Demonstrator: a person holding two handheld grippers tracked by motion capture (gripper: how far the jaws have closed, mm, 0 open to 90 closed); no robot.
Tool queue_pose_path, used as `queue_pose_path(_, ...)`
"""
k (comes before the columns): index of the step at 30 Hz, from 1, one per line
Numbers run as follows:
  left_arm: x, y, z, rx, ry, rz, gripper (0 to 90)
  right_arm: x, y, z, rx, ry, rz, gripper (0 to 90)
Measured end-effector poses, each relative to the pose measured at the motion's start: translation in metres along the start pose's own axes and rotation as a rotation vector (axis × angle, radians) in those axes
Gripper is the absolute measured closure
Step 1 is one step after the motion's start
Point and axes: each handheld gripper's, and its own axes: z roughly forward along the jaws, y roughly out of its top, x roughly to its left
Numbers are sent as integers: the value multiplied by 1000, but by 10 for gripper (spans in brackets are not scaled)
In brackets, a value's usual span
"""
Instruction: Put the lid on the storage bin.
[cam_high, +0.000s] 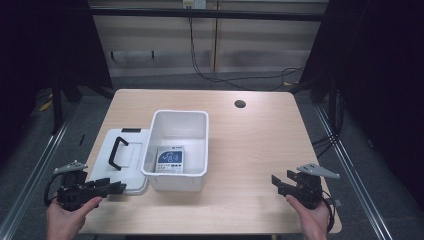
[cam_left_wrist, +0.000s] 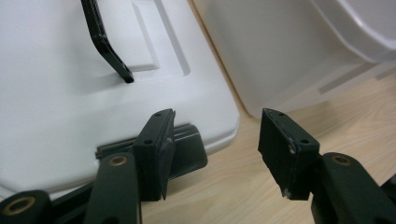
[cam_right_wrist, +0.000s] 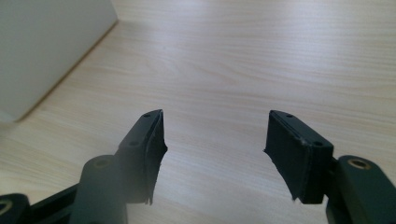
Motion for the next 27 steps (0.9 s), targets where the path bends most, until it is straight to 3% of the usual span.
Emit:
queue_pose_path(5,2,-1,-6,-12,-35,-7,550,2,5,-6,-23,40,22,389)
queue_pose_path(6,3,-1,-8,-12,-21,-10,543,5,8,-8,-26,71,31,391)
queue_pose_path(9,4,1,-9,-1,-9,-8,515,8,11,-10,-25,62,7,394)
queue_pose_path(10,4,2,-9,8,-1,-2,489,12,10,-12,-5,29,24,449)
queue_pose_path(13,3,7,-8,34,-14,-3,449,14,9,-12,7,62,33,425)
queue_pose_path(16,-2,12,-12,55,2,46,462,20,8,-13,3,82,7,358)
queue_pose_path(20,-3,16,-13,67,1,43,474,24,7,-11,22,88,-6,345)
queue_pose_path(22,-6,23,-13,77,36,74,522,27,7,-9,46,109,-29,346)
queue_pose_path(23,-6,26,-14,74,51,75,520,28,6,-8,54,111,-32,346)
queue_pose_path(27,-6,41,-16,75,46,66,489,32,6,-6,71,130,-55,348)
